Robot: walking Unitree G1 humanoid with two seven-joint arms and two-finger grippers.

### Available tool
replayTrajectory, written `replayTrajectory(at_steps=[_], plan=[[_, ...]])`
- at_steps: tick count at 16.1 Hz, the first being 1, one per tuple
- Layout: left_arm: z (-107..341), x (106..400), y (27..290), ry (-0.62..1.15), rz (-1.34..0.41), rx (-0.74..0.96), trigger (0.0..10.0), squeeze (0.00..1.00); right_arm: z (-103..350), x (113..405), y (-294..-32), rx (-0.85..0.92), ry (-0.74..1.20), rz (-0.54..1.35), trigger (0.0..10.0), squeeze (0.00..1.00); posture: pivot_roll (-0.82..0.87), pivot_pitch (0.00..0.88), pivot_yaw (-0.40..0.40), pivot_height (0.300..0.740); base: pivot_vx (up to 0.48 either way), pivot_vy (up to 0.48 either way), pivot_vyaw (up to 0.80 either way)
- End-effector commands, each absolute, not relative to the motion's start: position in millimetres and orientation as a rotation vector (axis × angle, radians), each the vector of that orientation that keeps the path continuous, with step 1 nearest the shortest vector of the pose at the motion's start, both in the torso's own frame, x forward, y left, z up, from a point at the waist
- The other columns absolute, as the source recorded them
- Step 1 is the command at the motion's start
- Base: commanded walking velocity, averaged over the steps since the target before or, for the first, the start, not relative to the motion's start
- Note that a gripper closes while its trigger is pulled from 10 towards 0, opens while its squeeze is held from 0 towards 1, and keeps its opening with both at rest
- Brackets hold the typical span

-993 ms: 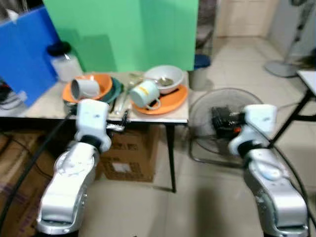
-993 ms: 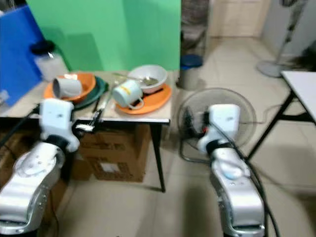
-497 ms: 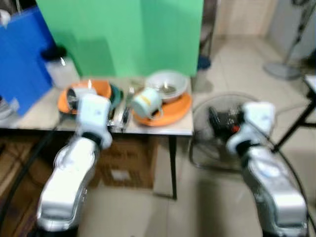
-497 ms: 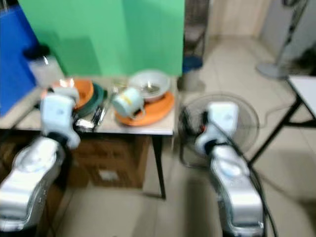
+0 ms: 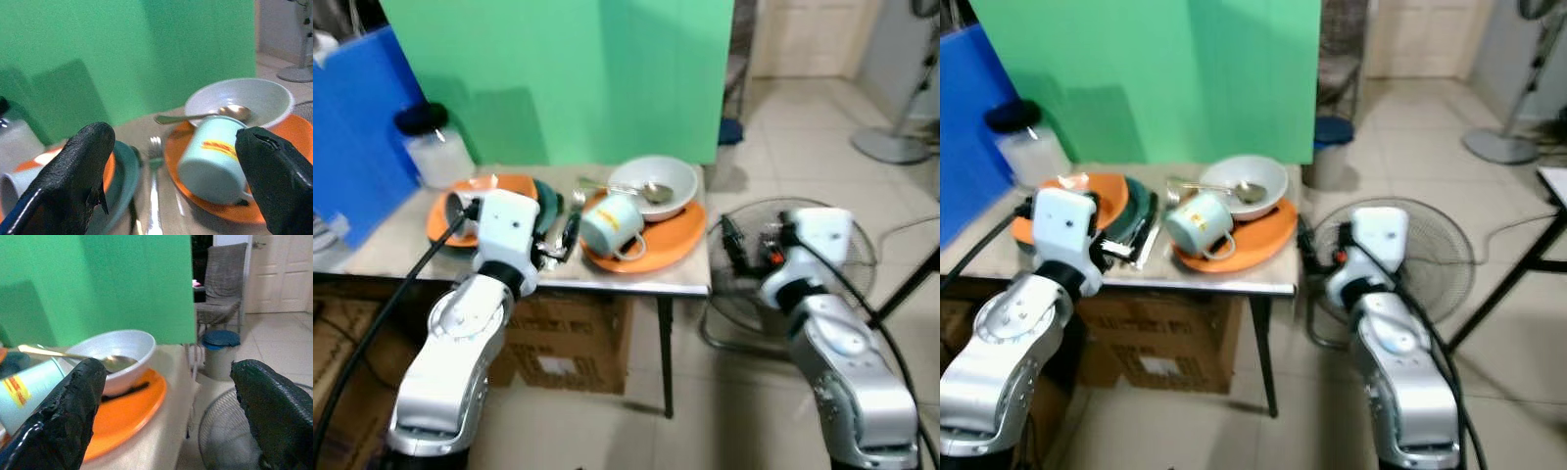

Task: Setting the table

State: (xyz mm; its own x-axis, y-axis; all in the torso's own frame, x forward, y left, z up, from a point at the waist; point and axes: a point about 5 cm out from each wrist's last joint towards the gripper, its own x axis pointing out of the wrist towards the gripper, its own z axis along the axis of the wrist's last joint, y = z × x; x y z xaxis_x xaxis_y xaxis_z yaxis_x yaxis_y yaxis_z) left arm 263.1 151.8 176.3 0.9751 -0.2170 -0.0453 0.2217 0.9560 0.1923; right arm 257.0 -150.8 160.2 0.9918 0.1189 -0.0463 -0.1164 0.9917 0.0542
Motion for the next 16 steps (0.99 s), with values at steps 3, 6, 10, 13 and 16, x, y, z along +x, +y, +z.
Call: replayTrajectory(at_steps=[3,6,10,13,16], plan=[[177.3,264.2,156.4,0.027,-0.213,0.212,10.0,0.04,164.2,257.1,-141.4,0.076,0.034,0.16,10.0,0.0,0.06,0.0,0.084,0.74,0.331,0.0,0.0],[177.7,266.0,156.0,0.027,-0.223,0.215,10.0,0.04,165.2,257.6,-141.3,0.075,0.029,0.16,10.0,0.0,0.06,0.0,0.09,0.74,0.331,0.0,0.0],[178.3,268.5,155.9,0.024,-0.235,0.217,10.0,0.04,165.0,258.2,-140.2,0.1,0.035,0.172,10.0,0.0,0.05,0.0,0.095,0.74,0.332,0.0,-0.14],[177.8,269.2,157.5,0.027,-0.252,0.225,10.0,0.04,165.3,258.2,-139.7,0.098,0.036,0.179,10.0,0.0,0.05,0.0,0.096,0.74,0.334,0.0,-0.8],[176.9,269.0,158.9,0.034,-0.284,0.242,10.0,0.04,166.2,257.4,-140.9,0.097,0.026,0.166,10.0,0.0,0.05,0.0,0.103,0.74,0.333,0.0,-0.23]])
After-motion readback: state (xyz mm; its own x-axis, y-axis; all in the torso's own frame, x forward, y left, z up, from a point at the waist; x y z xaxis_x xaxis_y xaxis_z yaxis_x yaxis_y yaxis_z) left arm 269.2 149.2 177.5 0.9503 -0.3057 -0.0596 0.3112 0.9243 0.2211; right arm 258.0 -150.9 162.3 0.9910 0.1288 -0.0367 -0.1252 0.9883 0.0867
